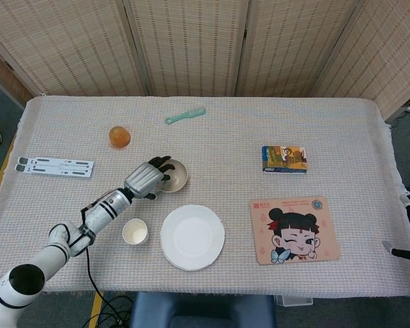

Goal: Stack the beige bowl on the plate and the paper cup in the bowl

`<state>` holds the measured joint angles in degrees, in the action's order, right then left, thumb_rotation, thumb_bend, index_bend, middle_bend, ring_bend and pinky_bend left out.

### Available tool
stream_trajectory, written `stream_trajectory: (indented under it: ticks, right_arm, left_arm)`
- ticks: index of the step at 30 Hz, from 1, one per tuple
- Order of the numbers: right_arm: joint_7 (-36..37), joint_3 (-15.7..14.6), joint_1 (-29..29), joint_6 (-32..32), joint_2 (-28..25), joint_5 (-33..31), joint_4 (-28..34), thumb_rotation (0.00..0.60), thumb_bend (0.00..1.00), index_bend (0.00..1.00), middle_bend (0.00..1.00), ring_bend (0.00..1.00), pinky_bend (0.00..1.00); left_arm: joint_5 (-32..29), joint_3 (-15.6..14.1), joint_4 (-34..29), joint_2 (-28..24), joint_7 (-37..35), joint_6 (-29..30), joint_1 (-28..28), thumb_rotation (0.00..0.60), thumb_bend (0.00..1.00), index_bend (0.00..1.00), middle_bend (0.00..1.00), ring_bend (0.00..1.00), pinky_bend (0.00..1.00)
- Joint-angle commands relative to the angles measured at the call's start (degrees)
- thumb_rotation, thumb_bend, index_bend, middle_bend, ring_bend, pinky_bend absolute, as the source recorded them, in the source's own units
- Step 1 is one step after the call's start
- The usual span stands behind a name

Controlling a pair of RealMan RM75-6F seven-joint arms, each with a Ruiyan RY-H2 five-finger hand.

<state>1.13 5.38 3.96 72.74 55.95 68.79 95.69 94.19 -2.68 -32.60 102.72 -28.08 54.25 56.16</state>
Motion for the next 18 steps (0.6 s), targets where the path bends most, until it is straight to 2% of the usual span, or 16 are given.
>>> stream_trajectory:
  ticks: [1, 18]
  right_arm:
    - [0.03, 0.01, -0.03, 0.10, 0.02, 0.07, 0.01, 0.600, 0.19, 0.00, 0.00, 0.00, 0.00]
    - [0.22, -0.07, 0.48, -0.92, 0.17, 0.06, -0.42, 0.600, 0.19, 0.00, 0.00, 0.00, 0.00]
  left_arm:
    - [-0.11, 0.02, -0.16, 0.10, 0.20, 0.12, -0.11, 0.600, 0.36, 0.63, 0.24, 0.03, 0.17]
    - [-0.99, 0.88, -1.68, -0.58, 2.88, 1.75, -0.77, 0.600, 0.38, 0.64, 0.25, 0.03, 0.17]
